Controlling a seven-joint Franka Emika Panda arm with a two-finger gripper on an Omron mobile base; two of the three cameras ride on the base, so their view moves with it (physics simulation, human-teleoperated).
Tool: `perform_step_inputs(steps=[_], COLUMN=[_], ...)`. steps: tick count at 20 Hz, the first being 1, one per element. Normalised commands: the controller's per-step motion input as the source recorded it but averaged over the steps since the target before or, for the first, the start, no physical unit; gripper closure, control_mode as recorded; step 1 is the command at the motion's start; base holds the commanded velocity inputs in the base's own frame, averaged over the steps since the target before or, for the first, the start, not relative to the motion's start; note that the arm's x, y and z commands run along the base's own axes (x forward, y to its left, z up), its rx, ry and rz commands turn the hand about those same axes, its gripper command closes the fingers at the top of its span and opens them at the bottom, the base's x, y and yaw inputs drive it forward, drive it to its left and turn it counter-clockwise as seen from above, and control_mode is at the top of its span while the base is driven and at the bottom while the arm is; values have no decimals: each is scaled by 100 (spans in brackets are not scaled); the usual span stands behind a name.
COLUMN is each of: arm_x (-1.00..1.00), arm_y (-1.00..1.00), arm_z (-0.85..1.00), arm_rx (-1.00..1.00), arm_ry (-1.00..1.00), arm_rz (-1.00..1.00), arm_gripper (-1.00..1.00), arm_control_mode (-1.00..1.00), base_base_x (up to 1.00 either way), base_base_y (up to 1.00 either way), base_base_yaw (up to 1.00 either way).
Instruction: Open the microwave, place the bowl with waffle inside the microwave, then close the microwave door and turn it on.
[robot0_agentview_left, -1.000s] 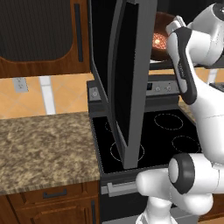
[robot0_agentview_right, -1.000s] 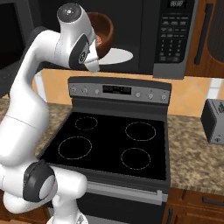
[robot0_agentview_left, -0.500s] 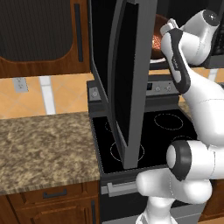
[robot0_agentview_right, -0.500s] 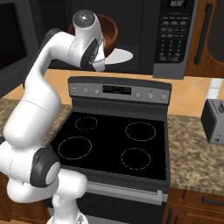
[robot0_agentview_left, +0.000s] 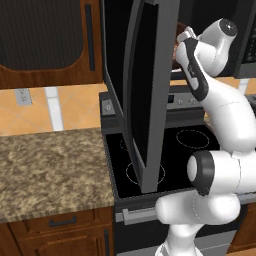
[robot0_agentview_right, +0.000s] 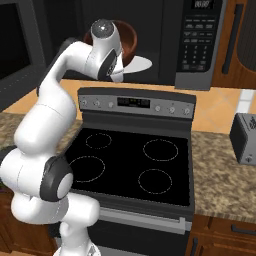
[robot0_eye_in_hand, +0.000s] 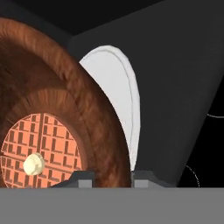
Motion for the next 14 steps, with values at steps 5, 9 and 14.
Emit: perform_step_inputs(steps=[5, 9, 14], arm_x=[58, 15, 0], arm_y=[0, 8, 2], arm_z=[-2, -28, -37], arm_rx=[0, 0, 0], arm_ry=[0, 0, 0], arm_rz=[0, 0, 0], arm_gripper=[100, -100, -100], arm_control_mode=[-100, -100, -100], base_base_x=[0, 0, 0], base_base_y=[0, 0, 0], base_base_yaw=[0, 0, 0])
